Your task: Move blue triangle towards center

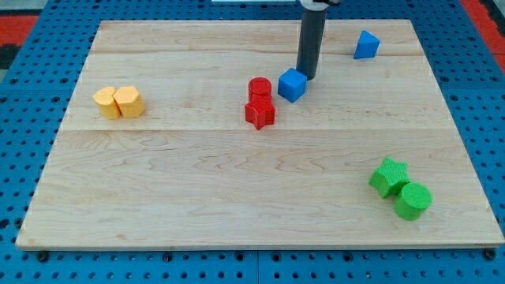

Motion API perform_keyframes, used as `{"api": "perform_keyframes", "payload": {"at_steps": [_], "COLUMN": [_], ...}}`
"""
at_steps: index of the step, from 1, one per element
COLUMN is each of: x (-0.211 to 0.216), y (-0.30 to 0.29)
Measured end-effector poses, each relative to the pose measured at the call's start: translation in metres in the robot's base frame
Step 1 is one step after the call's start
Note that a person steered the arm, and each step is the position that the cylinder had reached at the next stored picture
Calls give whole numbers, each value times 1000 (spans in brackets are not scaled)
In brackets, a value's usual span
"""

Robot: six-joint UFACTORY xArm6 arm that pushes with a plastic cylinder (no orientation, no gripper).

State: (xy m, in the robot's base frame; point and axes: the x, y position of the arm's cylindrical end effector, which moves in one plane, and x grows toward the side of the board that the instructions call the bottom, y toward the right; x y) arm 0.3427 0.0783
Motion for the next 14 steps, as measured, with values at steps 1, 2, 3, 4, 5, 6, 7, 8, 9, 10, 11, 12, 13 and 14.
{"api": "perform_keyframes", "payload": {"at_steps": [1,2,3,4,5,6,7,8,9,10,11,12,13,14], "x": [35,36,22,-54,-87,-87,-86,-86,-86,-103,-128,-98,-103,-106], "y": [-10,17,116,182,201,201,234,234,230,211,194,186,149,149]}}
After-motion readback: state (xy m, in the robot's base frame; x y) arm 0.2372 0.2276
